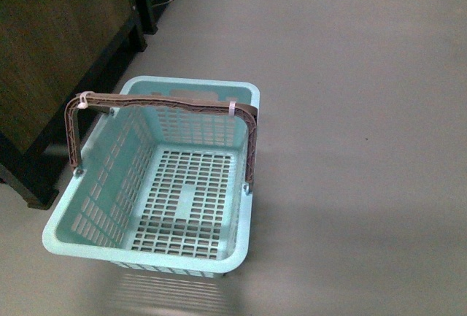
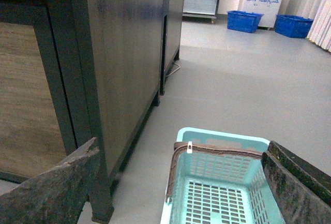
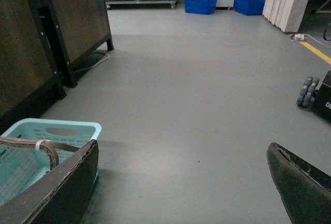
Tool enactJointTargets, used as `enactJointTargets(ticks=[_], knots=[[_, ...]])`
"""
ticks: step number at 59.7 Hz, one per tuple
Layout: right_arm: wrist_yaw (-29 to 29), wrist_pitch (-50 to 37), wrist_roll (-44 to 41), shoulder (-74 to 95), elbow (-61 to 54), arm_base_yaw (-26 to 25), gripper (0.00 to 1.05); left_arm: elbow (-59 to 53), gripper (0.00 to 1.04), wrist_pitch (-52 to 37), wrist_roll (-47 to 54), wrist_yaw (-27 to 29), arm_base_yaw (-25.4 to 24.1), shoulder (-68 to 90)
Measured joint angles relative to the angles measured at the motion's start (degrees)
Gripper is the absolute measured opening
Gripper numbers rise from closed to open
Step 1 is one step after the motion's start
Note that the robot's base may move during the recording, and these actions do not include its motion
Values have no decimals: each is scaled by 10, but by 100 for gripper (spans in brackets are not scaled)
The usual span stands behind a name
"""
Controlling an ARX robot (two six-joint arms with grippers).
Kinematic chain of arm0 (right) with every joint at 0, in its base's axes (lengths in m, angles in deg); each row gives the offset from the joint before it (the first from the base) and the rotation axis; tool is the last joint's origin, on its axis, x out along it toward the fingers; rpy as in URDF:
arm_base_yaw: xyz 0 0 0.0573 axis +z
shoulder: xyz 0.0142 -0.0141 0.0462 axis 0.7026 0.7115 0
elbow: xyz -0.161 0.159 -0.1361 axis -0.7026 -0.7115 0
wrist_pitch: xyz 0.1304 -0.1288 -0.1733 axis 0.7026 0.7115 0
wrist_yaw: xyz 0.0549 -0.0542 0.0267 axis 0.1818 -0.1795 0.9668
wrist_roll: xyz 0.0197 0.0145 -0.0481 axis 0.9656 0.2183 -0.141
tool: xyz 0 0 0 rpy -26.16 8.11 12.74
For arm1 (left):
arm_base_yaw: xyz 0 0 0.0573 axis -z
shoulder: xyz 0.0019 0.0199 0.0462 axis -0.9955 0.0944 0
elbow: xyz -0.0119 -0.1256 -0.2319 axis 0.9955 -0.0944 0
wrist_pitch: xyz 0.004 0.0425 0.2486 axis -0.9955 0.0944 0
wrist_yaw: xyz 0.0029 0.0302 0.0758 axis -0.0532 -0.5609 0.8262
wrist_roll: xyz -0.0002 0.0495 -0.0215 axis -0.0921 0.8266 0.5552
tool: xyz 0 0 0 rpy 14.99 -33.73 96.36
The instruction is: Pick mango and avocado into basket
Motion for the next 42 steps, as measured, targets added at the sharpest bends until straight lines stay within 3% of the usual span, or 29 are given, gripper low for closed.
enactJointTargets(ticks=[9, 14, 17, 23, 34, 42], knots=[[0, 0, 0, 0, 0, 0, 96, 0, 96, 1, -4, 3, 0, 1], [0, 0, 0, 0, 0, 0, 96, 36, 96, 60, -142, 111, 30, 96], [1, 0, 0, 0, 0, 0, 96, 51, 96, -20, -321, 152, 33, 237], [0, 0, 0, 0, 0, 0, 96, 79, 96, -161, -488, 151, 39, 422], [0, 0, 0, 0, 0, 0, 96, 165, 96, -361, -656, 141, 73, 744], [0, 0, 0, 0, 0, 0, 96, 247, 96, -434, -749, 142, 104, 956]])
